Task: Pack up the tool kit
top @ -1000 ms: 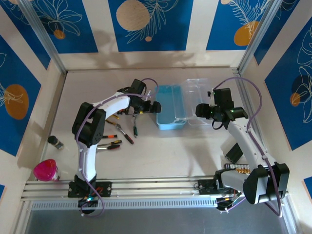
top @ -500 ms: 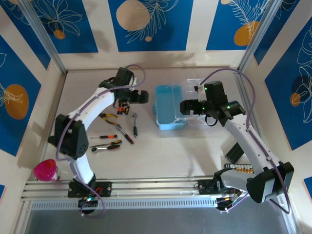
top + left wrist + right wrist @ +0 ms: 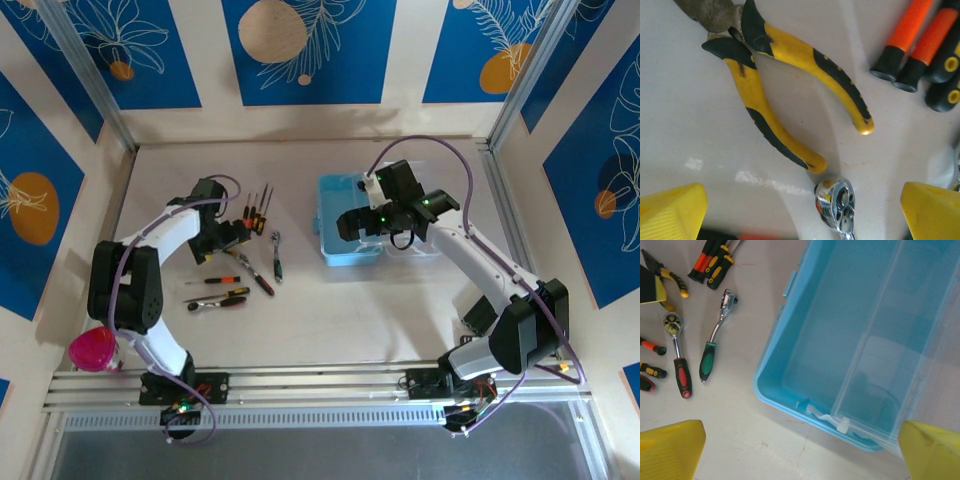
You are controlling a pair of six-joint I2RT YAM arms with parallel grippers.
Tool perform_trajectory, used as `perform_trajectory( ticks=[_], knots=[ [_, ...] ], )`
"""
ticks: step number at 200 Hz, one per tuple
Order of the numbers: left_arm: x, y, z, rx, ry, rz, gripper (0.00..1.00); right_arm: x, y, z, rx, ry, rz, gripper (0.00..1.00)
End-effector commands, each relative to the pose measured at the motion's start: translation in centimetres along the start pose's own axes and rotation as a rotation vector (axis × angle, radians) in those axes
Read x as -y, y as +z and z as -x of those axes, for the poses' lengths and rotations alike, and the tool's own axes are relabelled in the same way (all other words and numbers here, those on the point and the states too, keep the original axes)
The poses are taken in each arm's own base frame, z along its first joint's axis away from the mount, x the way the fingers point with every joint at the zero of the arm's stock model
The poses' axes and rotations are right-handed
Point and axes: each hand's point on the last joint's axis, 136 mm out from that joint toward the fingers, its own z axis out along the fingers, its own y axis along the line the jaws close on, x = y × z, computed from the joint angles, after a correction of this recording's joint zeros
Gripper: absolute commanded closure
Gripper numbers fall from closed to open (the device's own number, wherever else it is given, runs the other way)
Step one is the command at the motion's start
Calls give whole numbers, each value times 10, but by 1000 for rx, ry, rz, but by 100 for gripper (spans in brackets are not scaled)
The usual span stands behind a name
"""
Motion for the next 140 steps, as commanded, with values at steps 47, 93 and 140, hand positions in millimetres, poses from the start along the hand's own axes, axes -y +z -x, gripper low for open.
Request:
perform_trajectory(
  ticks=[47, 93, 140],
  knots=[
    [-25, 37, 21, 24, -135, 54, 37, -3, 0, -5, -21, -11, 25, 1],
    [-29, 52, 29, 16, -125, 90, 54, 0, 0, -5, -27, -5, 22, 1],
    [-28, 62, 34, 15, -104, 101, 77, 2, 1, -9, -49, 0, 14, 1]
  ],
)
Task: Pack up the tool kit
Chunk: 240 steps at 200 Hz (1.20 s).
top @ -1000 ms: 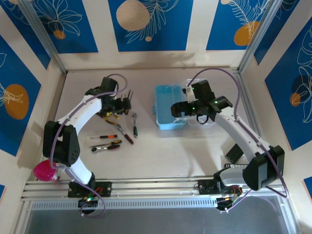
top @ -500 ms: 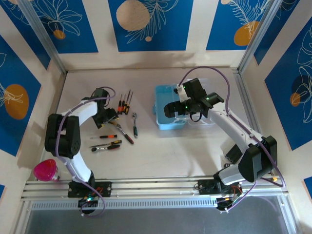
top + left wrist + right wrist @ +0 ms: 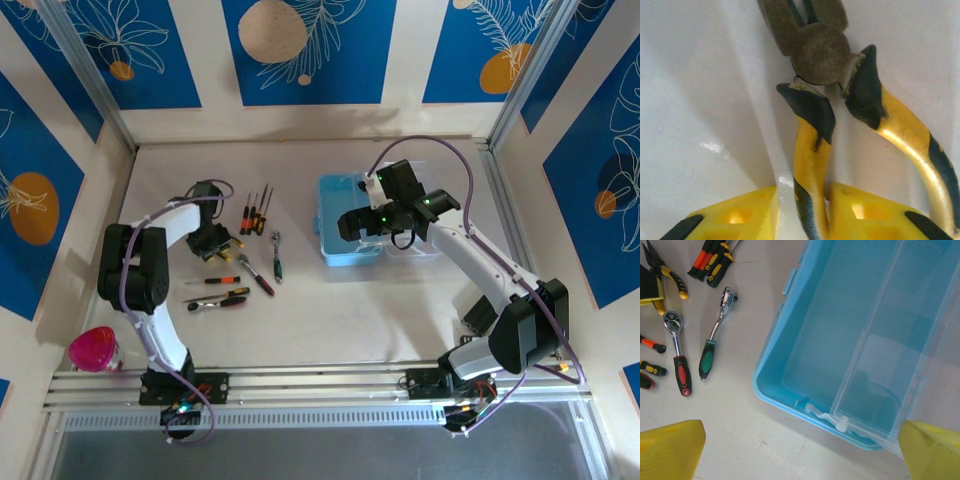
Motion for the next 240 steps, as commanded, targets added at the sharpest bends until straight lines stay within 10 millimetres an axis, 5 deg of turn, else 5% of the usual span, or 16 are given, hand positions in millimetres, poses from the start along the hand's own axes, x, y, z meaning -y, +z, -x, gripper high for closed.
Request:
perform_trajectory(
  ticks=[1, 33, 68, 119, 157, 189, 240],
  knots=[
    [11, 24, 17, 36, 13, -34, 78, 0, 1, -7, -42, 1, 12, 1],
    [16, 15, 24, 64, 40, -47, 100, 4, -2, -10, -57, 7, -1, 1],
    [21, -16, 37, 131, 100, -68, 100, 3, -6, -9, -50, 13, 8, 1],
    [43, -95, 46, 246, 235, -217, 100, -4, -14, -1, -21, 18, 42, 1],
    [99, -166, 27, 304, 362, -564, 100, -25, -26, 19, 37, 24, 144, 1],
    [157, -217, -10, 298, 518, -798, 100, -58, -41, 50, 117, 45, 306, 0],
    [232, -249, -74, 241, 693, -983, 100, -82, -35, 80, 158, 84, 375, 13]
  ],
)
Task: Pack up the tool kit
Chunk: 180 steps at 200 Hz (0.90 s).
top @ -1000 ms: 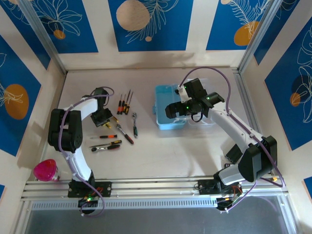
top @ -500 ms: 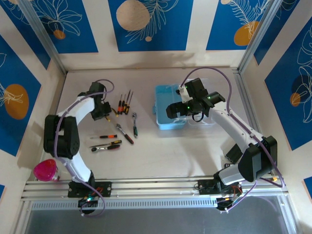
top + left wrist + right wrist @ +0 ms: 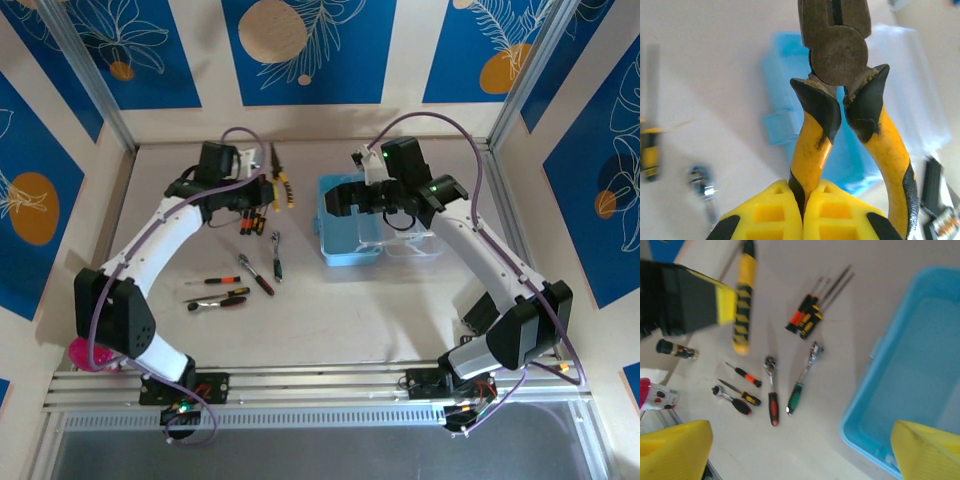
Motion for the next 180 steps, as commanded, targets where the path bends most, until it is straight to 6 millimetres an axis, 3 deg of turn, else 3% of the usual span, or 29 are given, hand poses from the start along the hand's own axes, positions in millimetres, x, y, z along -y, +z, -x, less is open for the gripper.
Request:
perform_trajectory(
  ticks=[1, 34, 82, 129, 148, 173, 180],
  knots=[
    [52, 9, 11, 17, 68, -166, 100, -15, 12, 11, 8, 43, 62, 14],
    [75, 22, 4, -11, 91, -223, 100, -8, 23, 15, 20, 84, 27, 27],
    [87, 31, -6, -43, 108, -254, 100, -6, 33, 16, 18, 79, 8, 47],
    [97, 29, -9, -48, 121, -302, 100, -1, 39, 12, 15, 45, -67, 55],
    [100, 28, -9, -48, 125, -317, 100, 1, 39, 13, 23, 44, -81, 69],
    [102, 26, -9, -46, 131, -332, 100, 2, 35, 16, 44, 41, -100, 99],
    [103, 25, -10, -45, 137, -334, 100, 3, 33, 16, 48, 39, -105, 100]
  ],
)
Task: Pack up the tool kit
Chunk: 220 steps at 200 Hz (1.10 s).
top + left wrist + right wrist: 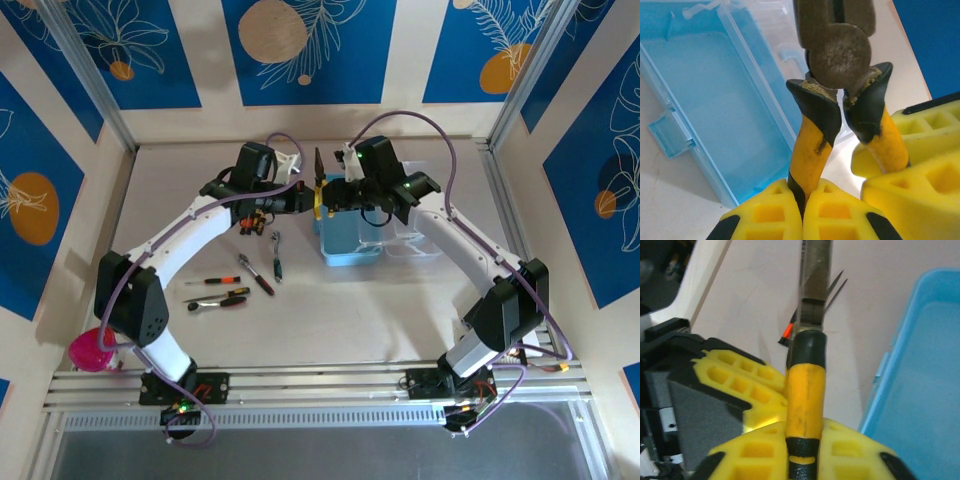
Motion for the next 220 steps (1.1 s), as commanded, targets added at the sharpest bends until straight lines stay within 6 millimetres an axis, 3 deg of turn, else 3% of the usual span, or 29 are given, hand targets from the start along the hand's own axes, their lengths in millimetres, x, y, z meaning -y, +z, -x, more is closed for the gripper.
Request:
perform_trajectory(
  ticks=[1, 13, 37, 76, 103, 133, 152, 182, 220],
  knots=[
    [35, -10, 17, 48, 76, -117, 99, -3, -8, 9, 38, -27, -19, 100],
    [36, -12, 16, 53, 89, -114, 77, -2, -11, 9, 40, -30, -27, 100],
    [32, -22, 20, 73, 120, -67, 45, 4, -22, 7, 52, -36, -45, 100],
    [3, -53, 28, 120, 109, 55, 18, 24, -41, -4, 39, -28, -82, 100],
    [-47, -83, 24, 139, 31, 230, 0, 40, -45, -19, -4, -15, -103, 100],
    [-114, -113, 0, 91, -80, 507, 0, 55, -32, -37, -90, 14, -122, 100],
    [-143, -123, -20, 32, -136, 625, 0, 61, -16, -44, -139, 31, -132, 100],
    [-166, -122, -43, -21, -186, 697, 0, 69, 12, -46, -176, 31, -170, 100],
    [-183, -117, -55, -63, -214, 747, 0, 83, 41, -42, -201, 67, -213, 100]
  ],
)
